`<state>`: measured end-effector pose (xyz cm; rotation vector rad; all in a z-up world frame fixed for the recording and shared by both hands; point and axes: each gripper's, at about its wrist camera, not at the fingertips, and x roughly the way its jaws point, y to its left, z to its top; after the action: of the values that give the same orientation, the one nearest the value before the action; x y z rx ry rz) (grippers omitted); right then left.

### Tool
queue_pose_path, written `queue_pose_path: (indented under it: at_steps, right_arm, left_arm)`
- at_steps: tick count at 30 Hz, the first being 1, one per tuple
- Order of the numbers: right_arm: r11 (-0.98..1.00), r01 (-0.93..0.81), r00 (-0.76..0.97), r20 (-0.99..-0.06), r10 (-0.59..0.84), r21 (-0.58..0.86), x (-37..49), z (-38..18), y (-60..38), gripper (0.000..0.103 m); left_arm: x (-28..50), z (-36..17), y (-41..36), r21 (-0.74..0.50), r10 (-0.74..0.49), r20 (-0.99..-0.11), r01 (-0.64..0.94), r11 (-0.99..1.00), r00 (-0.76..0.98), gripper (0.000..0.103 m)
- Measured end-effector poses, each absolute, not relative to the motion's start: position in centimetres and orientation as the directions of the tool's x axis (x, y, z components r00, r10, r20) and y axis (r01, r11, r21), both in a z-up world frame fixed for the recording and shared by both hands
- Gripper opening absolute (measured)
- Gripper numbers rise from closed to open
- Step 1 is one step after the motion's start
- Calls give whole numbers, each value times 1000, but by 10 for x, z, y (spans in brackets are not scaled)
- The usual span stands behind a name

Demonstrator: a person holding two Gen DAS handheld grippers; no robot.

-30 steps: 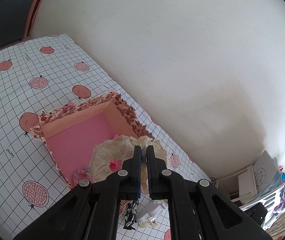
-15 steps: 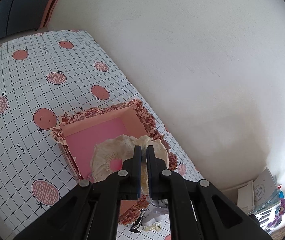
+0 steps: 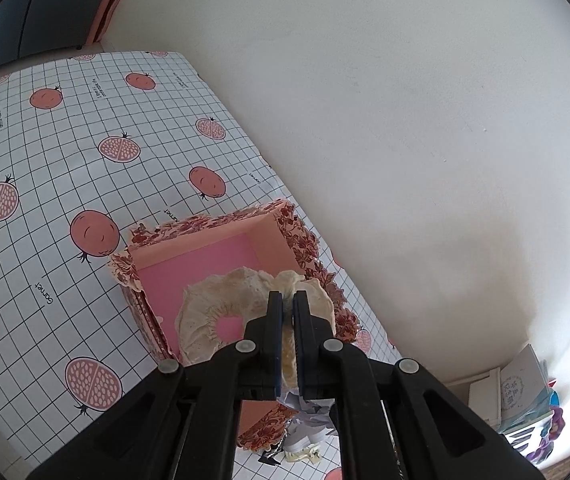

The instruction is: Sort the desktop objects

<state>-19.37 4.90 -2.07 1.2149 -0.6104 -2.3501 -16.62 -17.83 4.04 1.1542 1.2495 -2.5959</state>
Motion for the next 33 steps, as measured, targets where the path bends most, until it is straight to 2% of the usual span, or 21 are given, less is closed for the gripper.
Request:
queue_pose_path:
  at_steps: [18,31,33]
  right_arm:
    - [-820,161,-498,-672,-548,549,-197,-26,46,65]
    - [-826,160,-494,-680,-542,541,-198,-26,44,71]
    - [-826,160,-496,-680,-540,540,-198,-26,44,73]
  left_arm:
    - [-167,38,-177,-658,275,-645,336,-674,-713,5]
    - [-169,36,-175,-647,281,-662,341,-682,-695,5]
    - [-169,35,-175,-646,280,-665,345,-680,-692,8]
